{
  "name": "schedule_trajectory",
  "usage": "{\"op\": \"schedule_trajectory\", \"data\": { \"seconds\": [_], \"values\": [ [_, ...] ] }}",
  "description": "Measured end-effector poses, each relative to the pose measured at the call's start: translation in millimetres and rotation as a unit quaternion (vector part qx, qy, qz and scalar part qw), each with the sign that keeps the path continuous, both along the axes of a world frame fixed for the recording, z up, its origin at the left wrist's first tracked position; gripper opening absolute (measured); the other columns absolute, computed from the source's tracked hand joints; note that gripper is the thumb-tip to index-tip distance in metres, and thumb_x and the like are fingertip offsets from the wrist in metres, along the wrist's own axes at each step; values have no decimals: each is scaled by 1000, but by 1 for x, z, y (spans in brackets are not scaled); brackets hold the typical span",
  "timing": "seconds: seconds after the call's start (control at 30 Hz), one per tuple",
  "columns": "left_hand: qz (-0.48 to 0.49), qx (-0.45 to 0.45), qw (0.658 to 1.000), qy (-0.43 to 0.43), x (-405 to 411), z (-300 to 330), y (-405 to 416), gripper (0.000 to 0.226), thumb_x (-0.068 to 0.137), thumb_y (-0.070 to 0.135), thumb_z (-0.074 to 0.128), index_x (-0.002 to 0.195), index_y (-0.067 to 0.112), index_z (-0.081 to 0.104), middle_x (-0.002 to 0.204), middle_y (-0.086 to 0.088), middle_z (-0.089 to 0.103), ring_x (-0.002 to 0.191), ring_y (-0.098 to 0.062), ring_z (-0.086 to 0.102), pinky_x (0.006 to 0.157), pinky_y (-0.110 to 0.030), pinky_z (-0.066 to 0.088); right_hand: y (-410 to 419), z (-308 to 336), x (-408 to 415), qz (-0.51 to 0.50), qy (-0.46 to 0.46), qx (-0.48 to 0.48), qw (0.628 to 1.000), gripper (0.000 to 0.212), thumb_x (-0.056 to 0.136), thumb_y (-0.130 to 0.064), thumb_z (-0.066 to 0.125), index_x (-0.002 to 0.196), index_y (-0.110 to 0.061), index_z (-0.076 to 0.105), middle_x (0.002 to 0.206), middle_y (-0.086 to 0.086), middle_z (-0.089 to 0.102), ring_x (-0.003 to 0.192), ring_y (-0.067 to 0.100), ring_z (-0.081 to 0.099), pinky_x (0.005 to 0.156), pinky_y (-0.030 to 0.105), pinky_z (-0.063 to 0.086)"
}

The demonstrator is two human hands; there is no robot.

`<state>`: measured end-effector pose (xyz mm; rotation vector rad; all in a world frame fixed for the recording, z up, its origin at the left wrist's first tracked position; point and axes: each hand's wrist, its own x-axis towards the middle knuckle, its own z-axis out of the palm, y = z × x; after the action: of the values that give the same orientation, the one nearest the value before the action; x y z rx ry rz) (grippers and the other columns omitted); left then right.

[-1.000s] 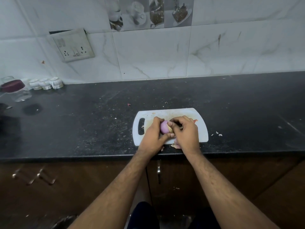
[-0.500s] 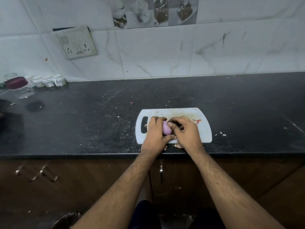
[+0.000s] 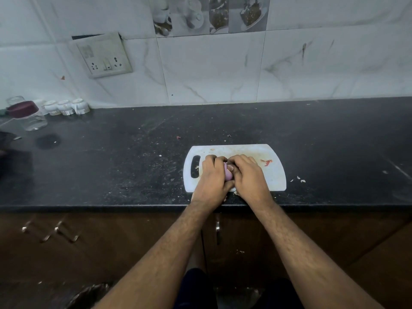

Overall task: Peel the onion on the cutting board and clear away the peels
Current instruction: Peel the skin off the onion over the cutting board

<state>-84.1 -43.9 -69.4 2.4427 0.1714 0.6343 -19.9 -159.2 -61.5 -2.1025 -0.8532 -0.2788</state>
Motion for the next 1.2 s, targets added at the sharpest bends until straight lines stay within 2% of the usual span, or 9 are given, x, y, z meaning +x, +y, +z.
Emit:
{"op": "schedule_trajectory", "data": {
  "seconds": [0.1,0.23,0.33,0.47,0.7,0.87,1.0,1.1,1.2],
  "values": [
    [-4,-13,1000,3,-1,1,0,55,92,26,73,137,6,49,133,-7,39,121,-19,43,104,-32,46,-2,0,0,-13,41,27,999,12,100,-16,54,98,-19,65,92,-12,62,92,13,55,77,25,43],
    [-11,-25,999,17,-1,1,1,63,90,33,76,138,5,45,134,-6,40,120,-17,46,104,-27,42,-6,3,0,-36,128,101,986,20,105,-17,47,94,-20,63,84,-5,68,76,11,64,64,22,51],
    [-13,-71,996,46,-4,6,1,63,88,34,67,139,7,41,133,-6,48,115,-19,56,97,-34,50,-8,2,1,-35,174,126,976,22,105,-20,49,96,-23,68,86,-7,71,81,13,69,70,30,59],
    [-28,-67,996,55,-4,4,4,57,91,27,60,138,6,37,129,-8,53,110,-22,60,93,-42,53,-10,-1,5,-2,156,139,978,10,99,-23,64,100,-22,74,96,-12,74,96,4,67,85,24,53],
    [-53,-40,998,20,0,0,4,57,96,16,66,142,-1,37,138,-11,44,126,-19,48,104,-21,37,-7,-2,5,-31,100,140,985,5,90,-20,76,95,-21,76,91,-13,71,89,-2,64,75,6,44],
    [-55,-21,998,6,0,-1,4,56,96,14,65,142,-3,38,137,-13,43,126,-21,48,108,-23,38,-6,-3,3,-42,90,140,985,3,90,-20,76,92,-22,76,88,-15,71,89,-6,63,74,4,43],
    [-57,-9,998,9,0,-1,4,57,98,16,64,143,-4,36,141,-14,41,129,-22,46,109,-23,36,-7,-3,6,-20,117,144,982,4,90,-21,76,93,-24,76,91,-14,71,91,-1,65,78,13,48],
    [-56,8,998,8,0,-1,3,56,99,16,62,144,-5,36,144,-17,38,130,-25,45,113,-30,39,-6,-4,6,-27,81,109,990,6,92,-22,72,97,-22,76,89,-14,68,93,5,60,80,15,45],
    [-55,22,998,16,0,-1,3,55,99,15,61,144,-6,37,144,-20,36,131,-27,45,112,-25,36,-4,-4,4,-40,29,58,997,10,96,-18,67,99,-20,76,89,-12,63,92,9,52,77,13,38]
  ]
}}
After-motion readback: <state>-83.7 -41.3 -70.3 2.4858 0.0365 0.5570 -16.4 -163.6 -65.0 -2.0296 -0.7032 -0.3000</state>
